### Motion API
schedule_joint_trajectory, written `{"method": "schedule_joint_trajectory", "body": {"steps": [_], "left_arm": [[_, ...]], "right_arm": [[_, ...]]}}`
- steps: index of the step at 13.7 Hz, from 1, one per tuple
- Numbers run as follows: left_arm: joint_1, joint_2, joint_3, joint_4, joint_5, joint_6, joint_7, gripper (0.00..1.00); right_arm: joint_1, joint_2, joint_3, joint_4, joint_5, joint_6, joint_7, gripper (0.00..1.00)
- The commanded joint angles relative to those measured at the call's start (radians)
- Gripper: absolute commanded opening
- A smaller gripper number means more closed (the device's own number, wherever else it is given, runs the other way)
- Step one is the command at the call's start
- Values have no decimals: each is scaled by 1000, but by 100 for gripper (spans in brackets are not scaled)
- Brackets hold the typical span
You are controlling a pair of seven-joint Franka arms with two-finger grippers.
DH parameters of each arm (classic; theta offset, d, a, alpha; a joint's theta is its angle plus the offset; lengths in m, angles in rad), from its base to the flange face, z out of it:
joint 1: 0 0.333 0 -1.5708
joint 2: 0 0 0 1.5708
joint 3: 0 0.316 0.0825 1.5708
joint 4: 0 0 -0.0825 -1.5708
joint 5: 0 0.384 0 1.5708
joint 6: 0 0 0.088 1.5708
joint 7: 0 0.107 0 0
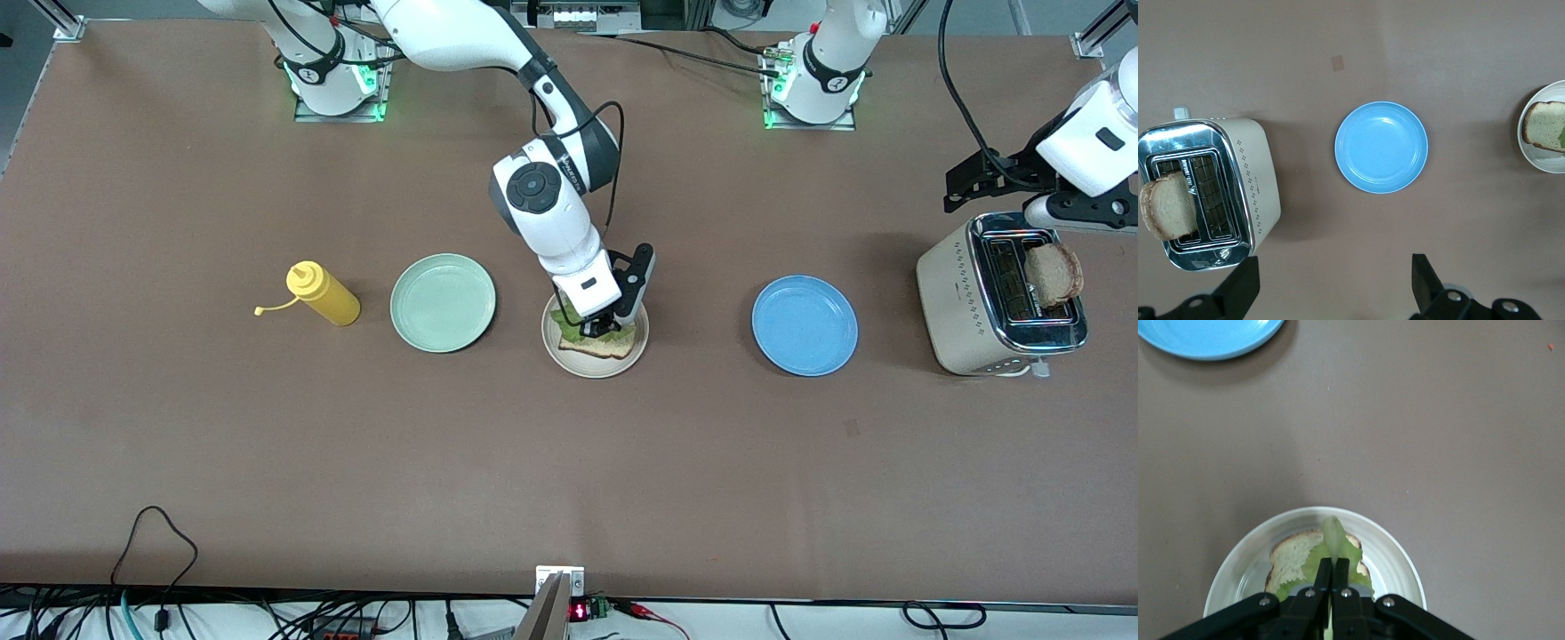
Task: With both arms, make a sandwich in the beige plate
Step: 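Lower the lettuce onto the bread and open the right gripper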
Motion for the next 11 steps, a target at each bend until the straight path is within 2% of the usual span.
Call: {"method": "schedule_joint_trajectory", "body": {"steps": [1,4,11], "left_arm": [[0,-1,4,1,-9,-7,20,100],[0,-1,4,1,-9,-7,20,100],[5,6,4,1,-11,-7,19,100]], "right_arm": [[-6,16,14,32,2,20,6,99],[-8,-21,0,33,4,-50,22,100],[-20,-171,-215,33,14,-380,25,100]]}}
